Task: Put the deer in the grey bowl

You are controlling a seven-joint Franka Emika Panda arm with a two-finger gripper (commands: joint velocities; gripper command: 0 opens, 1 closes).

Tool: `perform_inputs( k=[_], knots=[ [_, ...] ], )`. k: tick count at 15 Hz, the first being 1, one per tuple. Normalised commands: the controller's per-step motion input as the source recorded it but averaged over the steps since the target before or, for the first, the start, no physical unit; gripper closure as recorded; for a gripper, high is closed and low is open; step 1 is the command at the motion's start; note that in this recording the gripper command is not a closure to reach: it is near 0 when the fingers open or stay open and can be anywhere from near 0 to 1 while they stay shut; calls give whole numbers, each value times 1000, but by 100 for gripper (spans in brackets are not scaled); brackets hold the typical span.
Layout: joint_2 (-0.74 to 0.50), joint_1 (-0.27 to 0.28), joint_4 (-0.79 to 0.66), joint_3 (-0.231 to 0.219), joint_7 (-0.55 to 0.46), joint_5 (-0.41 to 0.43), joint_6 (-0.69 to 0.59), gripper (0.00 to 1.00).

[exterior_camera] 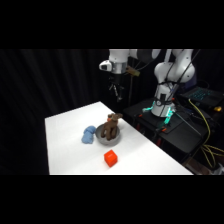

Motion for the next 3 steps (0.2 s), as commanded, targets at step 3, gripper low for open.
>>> perform_inputs(
  k=[3],
  knots=[
    [-593,26,72,36,-181,162,-499,0]
  ],
)
